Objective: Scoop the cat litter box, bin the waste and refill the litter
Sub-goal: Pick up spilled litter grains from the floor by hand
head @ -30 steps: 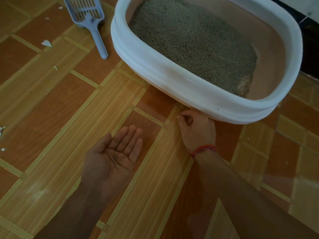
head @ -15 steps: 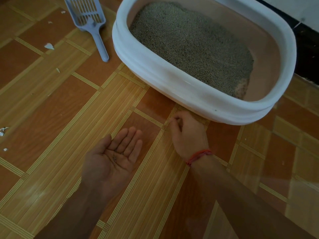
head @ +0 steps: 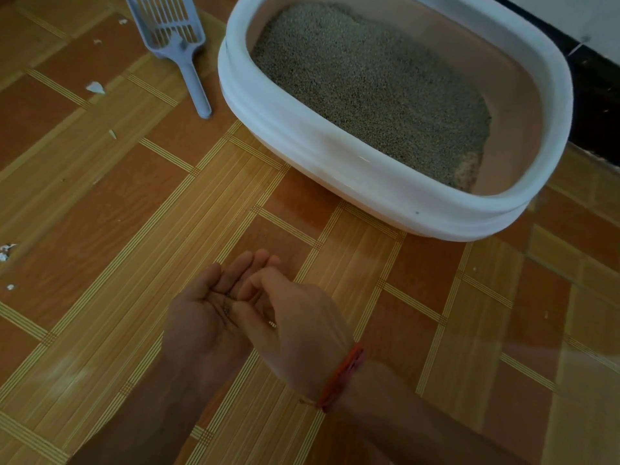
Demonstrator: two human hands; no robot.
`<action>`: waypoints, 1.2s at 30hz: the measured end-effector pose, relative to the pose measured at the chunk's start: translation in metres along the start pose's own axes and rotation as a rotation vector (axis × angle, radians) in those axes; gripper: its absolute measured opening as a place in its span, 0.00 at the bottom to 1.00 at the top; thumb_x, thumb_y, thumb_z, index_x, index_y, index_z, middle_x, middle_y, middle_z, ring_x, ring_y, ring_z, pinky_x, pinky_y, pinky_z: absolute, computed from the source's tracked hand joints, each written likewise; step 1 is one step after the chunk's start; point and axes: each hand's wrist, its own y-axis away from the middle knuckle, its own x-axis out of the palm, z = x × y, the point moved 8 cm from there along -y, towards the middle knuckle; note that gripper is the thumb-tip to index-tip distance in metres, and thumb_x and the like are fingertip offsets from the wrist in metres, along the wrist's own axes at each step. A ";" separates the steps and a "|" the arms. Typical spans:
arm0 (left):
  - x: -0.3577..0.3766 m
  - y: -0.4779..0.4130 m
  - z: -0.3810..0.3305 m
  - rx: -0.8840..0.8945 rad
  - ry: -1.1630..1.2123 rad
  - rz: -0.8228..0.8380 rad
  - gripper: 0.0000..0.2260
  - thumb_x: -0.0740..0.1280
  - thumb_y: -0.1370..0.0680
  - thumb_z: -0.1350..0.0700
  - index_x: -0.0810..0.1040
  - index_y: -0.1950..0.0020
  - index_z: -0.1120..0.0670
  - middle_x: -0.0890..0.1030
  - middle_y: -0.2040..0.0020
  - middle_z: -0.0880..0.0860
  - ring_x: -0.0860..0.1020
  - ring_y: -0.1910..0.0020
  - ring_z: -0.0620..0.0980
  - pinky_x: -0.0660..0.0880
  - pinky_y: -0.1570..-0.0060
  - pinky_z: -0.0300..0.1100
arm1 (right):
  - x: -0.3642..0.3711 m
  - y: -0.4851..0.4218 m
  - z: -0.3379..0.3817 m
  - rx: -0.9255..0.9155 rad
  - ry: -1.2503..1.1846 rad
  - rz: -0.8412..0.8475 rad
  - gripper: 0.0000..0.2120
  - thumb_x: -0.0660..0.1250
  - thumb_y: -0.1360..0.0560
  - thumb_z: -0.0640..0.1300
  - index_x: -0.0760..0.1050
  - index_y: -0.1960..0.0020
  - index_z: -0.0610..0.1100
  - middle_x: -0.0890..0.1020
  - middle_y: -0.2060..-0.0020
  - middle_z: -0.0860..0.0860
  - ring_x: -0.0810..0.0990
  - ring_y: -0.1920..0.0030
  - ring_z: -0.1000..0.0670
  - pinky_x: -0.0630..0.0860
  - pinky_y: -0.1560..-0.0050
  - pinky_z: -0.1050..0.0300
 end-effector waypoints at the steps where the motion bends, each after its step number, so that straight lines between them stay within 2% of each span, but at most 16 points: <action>1: 0.000 0.000 -0.002 0.012 0.010 -0.005 0.18 0.56 0.18 0.52 0.82 0.47 0.62 0.85 0.46 0.57 0.83 0.45 0.55 0.82 0.51 0.51 | -0.004 -0.001 -0.006 0.026 -0.006 -0.021 0.04 0.65 0.22 0.51 0.74 0.50 0.51 0.72 0.70 0.60 0.72 0.69 0.58 0.72 0.67 0.63; 3: 0.001 -0.001 -0.007 0.038 0.027 -0.014 0.15 0.62 0.23 0.55 0.84 0.52 0.63 0.85 0.46 0.58 0.84 0.46 0.56 0.83 0.57 0.51 | -0.017 -0.003 -0.027 0.119 -0.004 -0.066 0.05 0.66 0.23 0.53 0.75 0.50 0.53 0.71 0.73 0.60 0.72 0.71 0.59 0.68 0.69 0.66; 5: 0.003 0.000 -0.012 0.054 0.029 -0.012 0.11 0.68 0.32 0.58 0.86 0.57 0.63 0.84 0.45 0.58 0.84 0.46 0.56 0.82 0.56 0.51 | -0.031 -0.005 -0.055 0.204 0.013 -0.104 0.04 0.66 0.23 0.52 0.77 0.50 0.53 0.70 0.75 0.59 0.71 0.73 0.57 0.67 0.71 0.63; 7: 0.001 0.000 -0.014 0.066 0.034 -0.023 0.12 0.66 0.28 0.57 0.86 0.58 0.63 0.84 0.45 0.58 0.83 0.46 0.57 0.82 0.54 0.51 | -0.044 -0.006 -0.082 0.285 0.052 -0.128 0.03 0.66 0.23 0.51 0.77 0.50 0.54 0.71 0.75 0.57 0.70 0.74 0.56 0.71 0.72 0.59; 10: -0.001 0.000 -0.015 0.078 0.042 -0.041 0.18 0.60 0.24 0.55 0.86 0.59 0.63 0.84 0.46 0.58 0.84 0.46 0.57 0.82 0.54 0.51 | -0.059 -0.007 -0.106 0.360 0.083 -0.169 0.02 0.67 0.23 0.50 0.79 0.51 0.54 0.70 0.74 0.61 0.73 0.72 0.61 0.67 0.70 0.69; 13: 0.002 0.001 -0.014 0.082 0.023 -0.042 0.17 0.61 0.26 0.55 0.86 0.59 0.63 0.85 0.46 0.58 0.84 0.47 0.56 0.82 0.52 0.51 | -0.063 -0.011 -0.113 0.350 0.147 -0.196 0.04 0.67 0.23 0.50 0.80 0.50 0.53 0.72 0.71 0.64 0.73 0.68 0.64 0.69 0.62 0.68; 18: 0.003 0.002 -0.015 0.084 0.021 -0.043 0.18 0.60 0.22 0.55 0.86 0.59 0.63 0.85 0.46 0.58 0.84 0.47 0.56 0.81 0.51 0.51 | -0.055 -0.018 -0.112 0.318 0.170 -0.181 0.07 0.67 0.23 0.51 0.81 0.47 0.51 0.74 0.67 0.64 0.74 0.64 0.62 0.74 0.59 0.66; 20: 0.001 0.001 -0.016 0.087 0.021 -0.048 0.20 0.58 0.20 0.54 0.86 0.58 0.63 0.85 0.46 0.58 0.84 0.47 0.56 0.81 0.51 0.51 | -0.052 -0.019 -0.110 0.310 0.166 -0.174 0.07 0.67 0.23 0.51 0.81 0.48 0.51 0.75 0.67 0.63 0.75 0.65 0.62 0.72 0.61 0.68; 22: -0.001 0.000 -0.016 0.087 0.024 -0.050 0.22 0.56 0.18 0.54 0.86 0.58 0.63 0.85 0.46 0.58 0.84 0.46 0.56 0.81 0.51 0.51 | -0.051 -0.021 -0.109 0.302 0.182 -0.170 0.06 0.67 0.22 0.51 0.81 0.49 0.51 0.71 0.71 0.64 0.72 0.69 0.64 0.65 0.65 0.72; 25: -0.002 -0.001 -0.016 0.091 0.011 -0.055 0.23 0.56 0.18 0.54 0.86 0.59 0.63 0.85 0.46 0.58 0.84 0.46 0.56 0.81 0.51 0.51 | -0.049 -0.022 -0.108 0.284 0.231 -0.160 0.06 0.66 0.22 0.50 0.81 0.50 0.51 0.70 0.73 0.64 0.71 0.71 0.64 0.63 0.67 0.71; 27: -0.002 -0.001 -0.016 0.096 0.007 -0.062 0.24 0.55 0.17 0.54 0.86 0.59 0.63 0.85 0.46 0.58 0.84 0.47 0.56 0.82 0.51 0.51 | -0.046 -0.022 -0.108 0.281 0.252 -0.146 0.07 0.64 0.21 0.50 0.80 0.50 0.51 0.72 0.72 0.62 0.72 0.70 0.62 0.65 0.68 0.69; 29: -0.002 -0.001 -0.017 0.101 0.002 -0.068 0.24 0.55 0.17 0.54 0.86 0.59 0.63 0.85 0.46 0.58 0.84 0.47 0.56 0.81 0.51 0.51 | -0.044 -0.022 -0.109 0.285 0.265 -0.125 0.08 0.63 0.20 0.50 0.80 0.49 0.51 0.78 0.67 0.60 0.76 0.66 0.59 0.72 0.65 0.64; 31: -0.002 -0.001 -0.017 0.104 -0.002 -0.064 0.24 0.55 0.17 0.54 0.86 0.59 0.63 0.85 0.46 0.59 0.84 0.47 0.56 0.81 0.51 0.51 | -0.042 -0.023 -0.109 0.290 0.280 -0.105 0.08 0.62 0.19 0.50 0.79 0.49 0.51 0.80 0.65 0.58 0.77 0.64 0.57 0.73 0.65 0.62; 34: -0.003 -0.001 -0.016 0.102 0.003 -0.055 0.24 0.55 0.17 0.54 0.86 0.59 0.63 0.85 0.46 0.58 0.84 0.47 0.56 0.81 0.51 0.51 | -0.042 -0.024 -0.104 0.277 0.240 -0.116 0.07 0.61 0.19 0.50 0.77 0.50 0.51 0.79 0.67 0.58 0.77 0.66 0.58 0.75 0.65 0.58; 36: -0.003 -0.002 -0.015 0.096 0.008 -0.047 0.23 0.56 0.18 0.54 0.86 0.59 0.63 0.85 0.47 0.58 0.84 0.47 0.56 0.81 0.51 0.51 | -0.044 -0.022 -0.088 0.231 0.171 -0.156 0.05 0.62 0.20 0.50 0.75 0.52 0.51 0.73 0.72 0.60 0.74 0.70 0.59 0.71 0.67 0.62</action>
